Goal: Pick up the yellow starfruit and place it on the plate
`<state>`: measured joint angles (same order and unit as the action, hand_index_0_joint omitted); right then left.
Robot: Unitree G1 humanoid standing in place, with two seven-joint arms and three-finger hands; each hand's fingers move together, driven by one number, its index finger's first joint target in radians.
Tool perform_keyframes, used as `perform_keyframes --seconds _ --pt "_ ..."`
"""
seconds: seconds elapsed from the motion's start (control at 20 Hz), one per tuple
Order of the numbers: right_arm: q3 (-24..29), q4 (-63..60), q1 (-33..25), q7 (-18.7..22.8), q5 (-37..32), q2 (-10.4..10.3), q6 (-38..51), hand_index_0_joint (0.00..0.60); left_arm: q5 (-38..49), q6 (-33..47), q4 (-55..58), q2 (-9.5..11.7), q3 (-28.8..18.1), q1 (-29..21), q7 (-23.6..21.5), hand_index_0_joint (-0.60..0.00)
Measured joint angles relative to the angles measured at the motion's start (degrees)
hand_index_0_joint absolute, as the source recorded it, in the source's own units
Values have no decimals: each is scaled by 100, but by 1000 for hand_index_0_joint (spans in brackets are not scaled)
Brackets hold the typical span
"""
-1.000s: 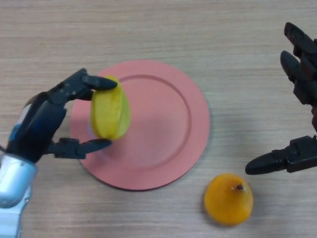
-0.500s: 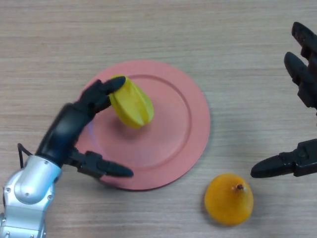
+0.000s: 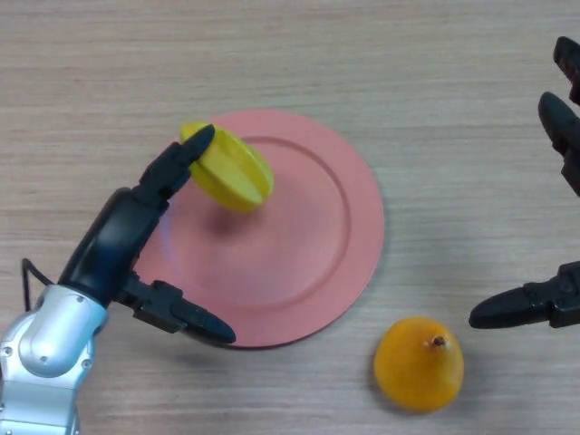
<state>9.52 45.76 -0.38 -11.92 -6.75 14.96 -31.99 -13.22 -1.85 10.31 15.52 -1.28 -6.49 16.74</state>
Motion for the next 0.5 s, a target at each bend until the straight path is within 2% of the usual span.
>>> perform_keyframes --seconds 0.5 --pt "-38 137 -85 -1 3 0 -139 0 104 -135 205 5 -16 144 153 0"
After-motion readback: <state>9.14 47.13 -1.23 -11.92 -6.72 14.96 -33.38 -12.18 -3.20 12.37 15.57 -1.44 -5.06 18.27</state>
